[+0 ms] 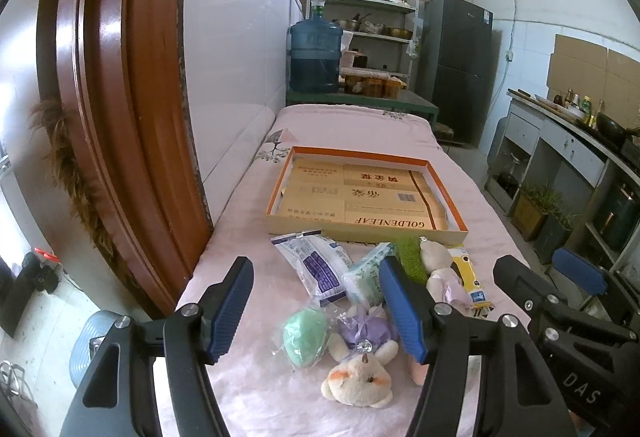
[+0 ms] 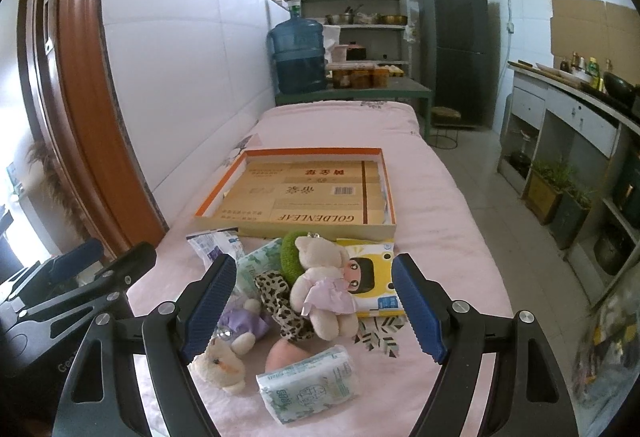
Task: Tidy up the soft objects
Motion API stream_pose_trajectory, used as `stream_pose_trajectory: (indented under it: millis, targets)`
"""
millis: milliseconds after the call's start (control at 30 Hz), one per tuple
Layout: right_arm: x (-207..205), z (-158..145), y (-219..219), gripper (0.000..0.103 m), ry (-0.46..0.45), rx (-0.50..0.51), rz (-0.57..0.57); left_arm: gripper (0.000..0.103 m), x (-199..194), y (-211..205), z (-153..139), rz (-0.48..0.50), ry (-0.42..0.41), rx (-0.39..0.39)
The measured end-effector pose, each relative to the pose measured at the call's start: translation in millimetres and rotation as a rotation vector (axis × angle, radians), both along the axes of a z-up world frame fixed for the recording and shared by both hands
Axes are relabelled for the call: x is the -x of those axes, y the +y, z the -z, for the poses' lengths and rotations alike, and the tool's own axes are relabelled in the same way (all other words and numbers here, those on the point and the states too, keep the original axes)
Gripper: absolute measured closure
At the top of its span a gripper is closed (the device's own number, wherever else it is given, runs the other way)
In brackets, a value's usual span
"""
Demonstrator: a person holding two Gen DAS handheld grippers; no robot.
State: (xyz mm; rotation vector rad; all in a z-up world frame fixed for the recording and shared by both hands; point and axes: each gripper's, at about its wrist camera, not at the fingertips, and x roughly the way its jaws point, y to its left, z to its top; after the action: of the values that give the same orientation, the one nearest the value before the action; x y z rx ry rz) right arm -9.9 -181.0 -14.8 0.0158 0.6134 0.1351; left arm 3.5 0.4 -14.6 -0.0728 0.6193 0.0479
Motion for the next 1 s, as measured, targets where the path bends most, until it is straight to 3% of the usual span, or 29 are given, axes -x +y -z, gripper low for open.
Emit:
stream_pose_trajectory:
  millis: [1000]
  targets:
    - [0.9,8.5,-3.2,0.022,0.025,-0.007,-0.002,0.038,1.1,-0.6,6.4,-0.001,0.006,0.002]
